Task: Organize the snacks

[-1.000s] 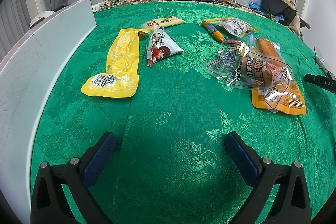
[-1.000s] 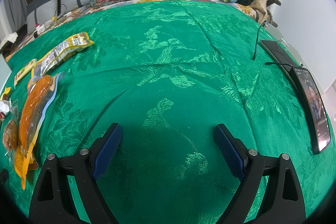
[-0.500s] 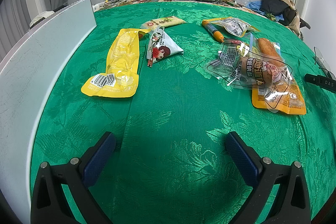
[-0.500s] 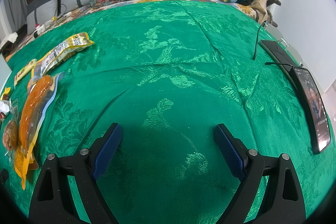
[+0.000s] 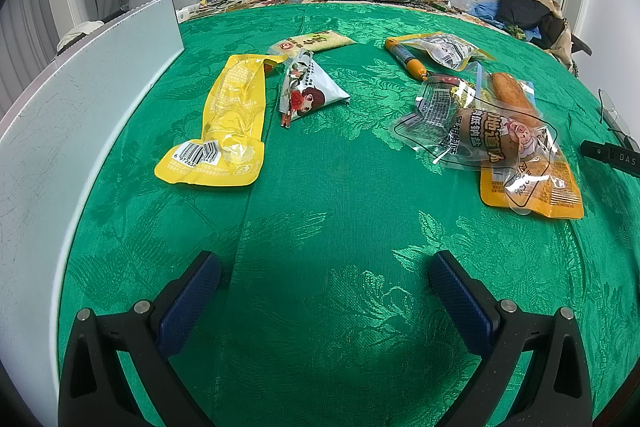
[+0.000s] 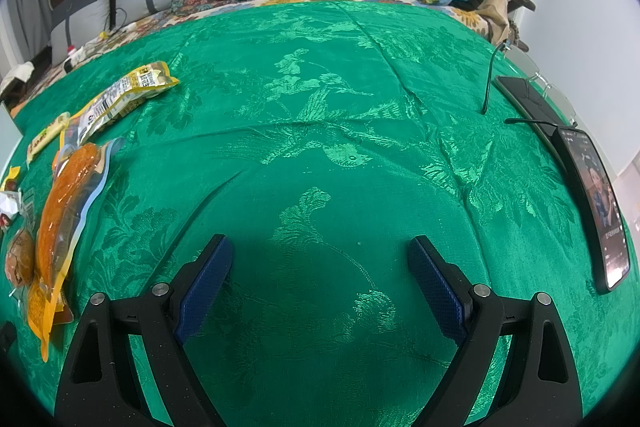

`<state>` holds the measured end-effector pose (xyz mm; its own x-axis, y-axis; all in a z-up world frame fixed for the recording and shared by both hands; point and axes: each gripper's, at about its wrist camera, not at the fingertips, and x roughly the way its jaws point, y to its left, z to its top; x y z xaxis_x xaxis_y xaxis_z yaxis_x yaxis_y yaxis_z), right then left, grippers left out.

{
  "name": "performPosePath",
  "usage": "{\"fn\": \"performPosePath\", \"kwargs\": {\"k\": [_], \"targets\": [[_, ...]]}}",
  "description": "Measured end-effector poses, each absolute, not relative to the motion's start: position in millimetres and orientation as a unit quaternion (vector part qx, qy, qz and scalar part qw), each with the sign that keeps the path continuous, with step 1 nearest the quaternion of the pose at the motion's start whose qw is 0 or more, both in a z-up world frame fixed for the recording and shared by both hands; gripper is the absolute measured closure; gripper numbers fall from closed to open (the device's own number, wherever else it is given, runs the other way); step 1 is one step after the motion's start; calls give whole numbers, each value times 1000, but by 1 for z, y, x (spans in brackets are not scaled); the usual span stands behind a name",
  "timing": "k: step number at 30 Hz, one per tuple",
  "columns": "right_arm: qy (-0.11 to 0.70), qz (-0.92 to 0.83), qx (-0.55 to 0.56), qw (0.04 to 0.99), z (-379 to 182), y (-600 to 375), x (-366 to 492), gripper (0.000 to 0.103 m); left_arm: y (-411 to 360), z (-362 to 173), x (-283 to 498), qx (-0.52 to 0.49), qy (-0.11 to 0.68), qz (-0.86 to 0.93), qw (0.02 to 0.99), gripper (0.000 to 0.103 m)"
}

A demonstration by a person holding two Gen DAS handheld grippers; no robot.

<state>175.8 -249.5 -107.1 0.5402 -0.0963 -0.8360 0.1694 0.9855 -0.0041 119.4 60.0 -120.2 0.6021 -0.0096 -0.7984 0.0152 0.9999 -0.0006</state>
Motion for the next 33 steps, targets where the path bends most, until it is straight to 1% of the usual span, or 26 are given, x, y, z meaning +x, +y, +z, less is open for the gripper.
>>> {"fn": "performPosePath", "kwargs": {"k": [33], "targets": [[473, -76, 38, 877, -108, -249, 177, 11, 60, -120, 120, 3, 446, -7, 895, 0]]}}
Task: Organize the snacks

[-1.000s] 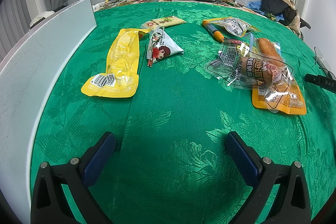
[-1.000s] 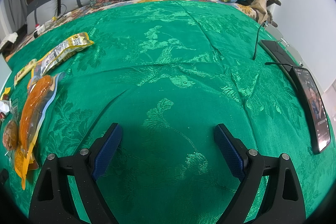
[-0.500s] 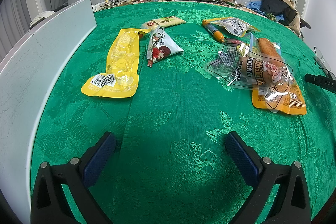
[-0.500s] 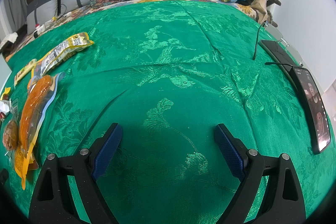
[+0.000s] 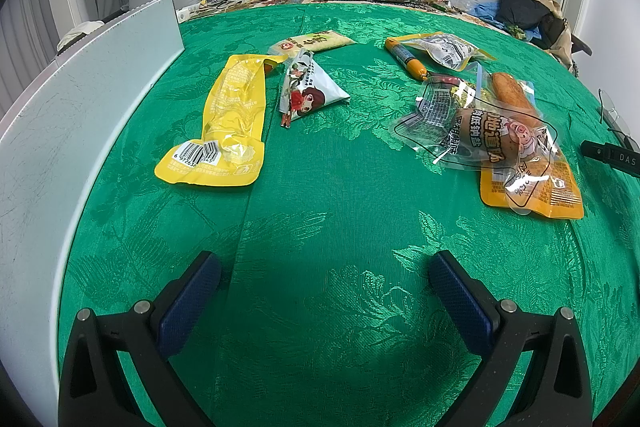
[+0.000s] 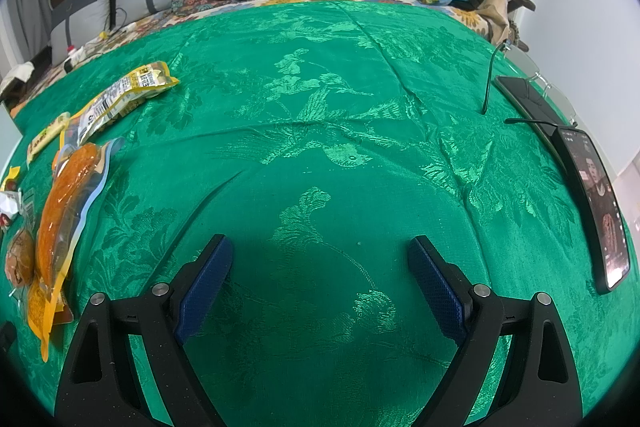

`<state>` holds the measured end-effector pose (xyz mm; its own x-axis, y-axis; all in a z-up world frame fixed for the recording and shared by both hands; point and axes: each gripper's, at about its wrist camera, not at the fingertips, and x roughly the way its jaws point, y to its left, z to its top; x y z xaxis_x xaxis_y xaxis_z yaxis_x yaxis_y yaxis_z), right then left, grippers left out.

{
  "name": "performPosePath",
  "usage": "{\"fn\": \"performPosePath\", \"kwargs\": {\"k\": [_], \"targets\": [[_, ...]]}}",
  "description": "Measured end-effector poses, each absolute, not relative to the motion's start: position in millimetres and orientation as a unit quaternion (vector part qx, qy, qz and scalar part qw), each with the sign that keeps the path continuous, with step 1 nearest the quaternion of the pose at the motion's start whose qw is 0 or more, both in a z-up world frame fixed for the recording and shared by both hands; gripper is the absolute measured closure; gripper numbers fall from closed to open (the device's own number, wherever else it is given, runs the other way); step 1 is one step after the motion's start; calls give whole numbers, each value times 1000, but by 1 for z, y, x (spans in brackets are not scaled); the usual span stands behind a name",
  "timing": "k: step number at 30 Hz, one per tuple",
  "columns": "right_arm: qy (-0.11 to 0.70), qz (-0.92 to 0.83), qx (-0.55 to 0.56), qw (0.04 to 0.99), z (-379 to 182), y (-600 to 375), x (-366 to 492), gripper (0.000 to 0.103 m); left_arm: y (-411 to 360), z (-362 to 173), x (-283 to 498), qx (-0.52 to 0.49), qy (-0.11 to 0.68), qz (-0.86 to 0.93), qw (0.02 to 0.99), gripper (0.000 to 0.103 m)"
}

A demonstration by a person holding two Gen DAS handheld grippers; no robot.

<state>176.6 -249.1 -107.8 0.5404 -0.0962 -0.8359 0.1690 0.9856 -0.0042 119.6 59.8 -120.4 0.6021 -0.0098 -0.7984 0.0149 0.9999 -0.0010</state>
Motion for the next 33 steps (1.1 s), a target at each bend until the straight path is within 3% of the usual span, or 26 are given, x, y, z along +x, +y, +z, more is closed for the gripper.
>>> {"fn": "performPosePath", "kwargs": {"k": [33], "targets": [[474, -75, 38, 877, -107, -252, 174, 11, 60, -121, 120, 3, 446, -7, 895, 0]]}}
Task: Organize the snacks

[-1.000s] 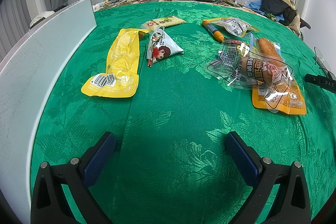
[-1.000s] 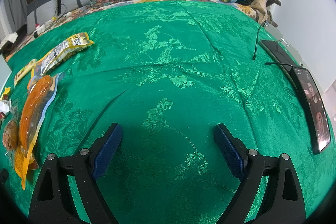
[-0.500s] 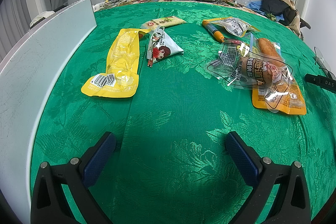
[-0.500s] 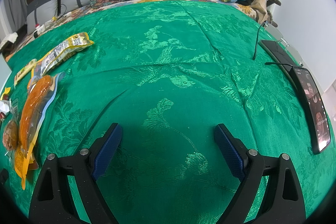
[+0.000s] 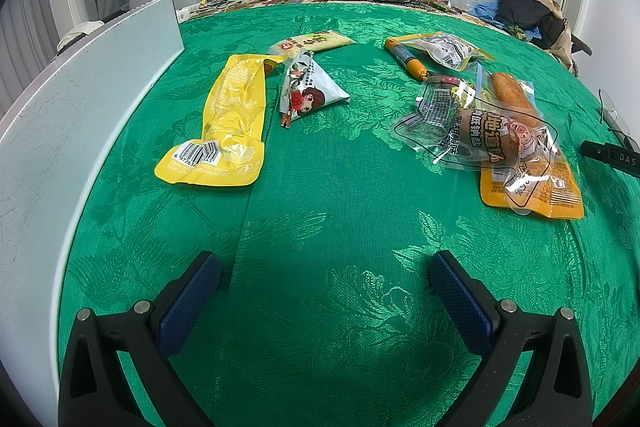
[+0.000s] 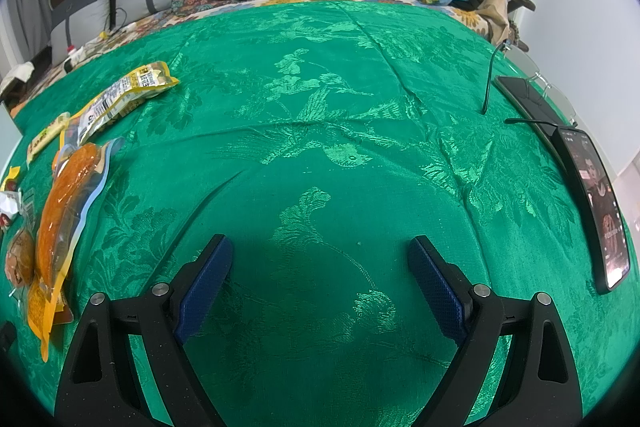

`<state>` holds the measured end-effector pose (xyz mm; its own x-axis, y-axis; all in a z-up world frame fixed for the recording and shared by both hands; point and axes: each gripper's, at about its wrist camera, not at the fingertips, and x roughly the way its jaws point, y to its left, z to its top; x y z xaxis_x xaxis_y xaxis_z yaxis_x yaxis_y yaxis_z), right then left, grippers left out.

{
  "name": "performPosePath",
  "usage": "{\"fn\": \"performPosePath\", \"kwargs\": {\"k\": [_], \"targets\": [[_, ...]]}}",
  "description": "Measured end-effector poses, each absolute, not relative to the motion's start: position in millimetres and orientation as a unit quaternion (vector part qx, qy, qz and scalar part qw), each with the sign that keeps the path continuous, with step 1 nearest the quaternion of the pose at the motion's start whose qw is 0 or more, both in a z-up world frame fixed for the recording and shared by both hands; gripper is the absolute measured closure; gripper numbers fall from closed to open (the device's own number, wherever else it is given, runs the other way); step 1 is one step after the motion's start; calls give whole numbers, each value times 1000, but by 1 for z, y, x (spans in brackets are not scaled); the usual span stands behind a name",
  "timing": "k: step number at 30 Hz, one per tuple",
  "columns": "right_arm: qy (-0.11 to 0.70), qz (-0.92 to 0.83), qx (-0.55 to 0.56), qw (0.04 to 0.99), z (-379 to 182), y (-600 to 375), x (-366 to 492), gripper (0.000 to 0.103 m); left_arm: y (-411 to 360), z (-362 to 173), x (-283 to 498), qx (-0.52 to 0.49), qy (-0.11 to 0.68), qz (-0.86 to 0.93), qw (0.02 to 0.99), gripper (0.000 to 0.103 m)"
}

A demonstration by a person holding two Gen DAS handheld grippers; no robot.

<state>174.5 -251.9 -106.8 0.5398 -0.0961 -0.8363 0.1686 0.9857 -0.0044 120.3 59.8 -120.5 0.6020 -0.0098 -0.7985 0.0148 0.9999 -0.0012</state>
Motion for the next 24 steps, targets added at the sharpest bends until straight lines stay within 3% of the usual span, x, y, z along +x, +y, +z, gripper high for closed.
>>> {"fn": "performPosePath", "kwargs": {"k": [24], "targets": [[474, -76, 38, 877, -107, -250, 176, 11, 60, -121, 121, 3, 446, -7, 895, 0]]}}
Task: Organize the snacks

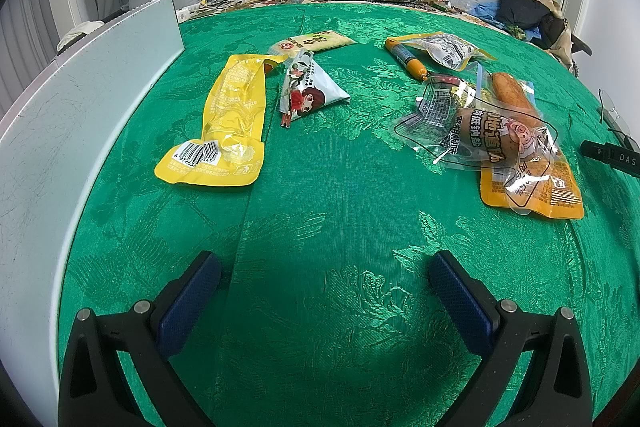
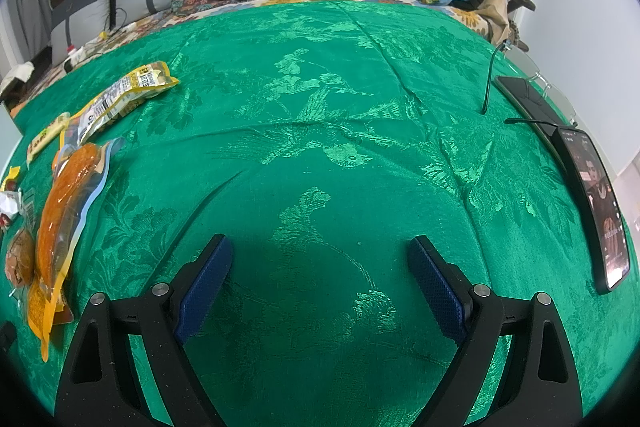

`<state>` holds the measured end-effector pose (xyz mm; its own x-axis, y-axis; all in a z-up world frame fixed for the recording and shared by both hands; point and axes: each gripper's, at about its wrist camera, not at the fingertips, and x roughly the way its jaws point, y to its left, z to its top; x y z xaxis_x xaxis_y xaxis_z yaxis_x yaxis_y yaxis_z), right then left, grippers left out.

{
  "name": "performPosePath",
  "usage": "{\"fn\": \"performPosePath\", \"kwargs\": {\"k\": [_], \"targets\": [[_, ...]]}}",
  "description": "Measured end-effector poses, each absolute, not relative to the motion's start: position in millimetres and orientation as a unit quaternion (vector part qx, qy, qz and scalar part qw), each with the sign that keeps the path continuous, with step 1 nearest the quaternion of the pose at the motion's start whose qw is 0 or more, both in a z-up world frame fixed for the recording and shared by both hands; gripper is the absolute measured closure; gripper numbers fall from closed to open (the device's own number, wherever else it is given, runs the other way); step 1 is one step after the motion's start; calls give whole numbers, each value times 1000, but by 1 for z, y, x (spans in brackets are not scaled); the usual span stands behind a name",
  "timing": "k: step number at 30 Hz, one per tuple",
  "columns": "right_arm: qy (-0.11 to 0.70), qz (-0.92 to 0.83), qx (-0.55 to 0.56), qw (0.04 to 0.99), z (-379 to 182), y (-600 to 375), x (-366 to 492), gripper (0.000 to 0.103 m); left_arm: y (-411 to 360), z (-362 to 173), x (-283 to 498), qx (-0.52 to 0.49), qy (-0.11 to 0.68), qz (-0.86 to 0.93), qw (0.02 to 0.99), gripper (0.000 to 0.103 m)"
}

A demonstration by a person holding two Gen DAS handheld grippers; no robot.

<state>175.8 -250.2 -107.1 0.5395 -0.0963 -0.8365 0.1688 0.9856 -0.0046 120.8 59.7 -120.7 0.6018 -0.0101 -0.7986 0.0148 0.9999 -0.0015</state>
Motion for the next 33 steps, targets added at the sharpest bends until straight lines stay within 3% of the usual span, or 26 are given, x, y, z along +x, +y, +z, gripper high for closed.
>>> {"fn": "performPosePath", "kwargs": {"k": [33], "targets": [[474, -76, 38, 877, -107, -250, 176, 11, 59, -121, 124, 3, 446, -7, 895, 0]]}}
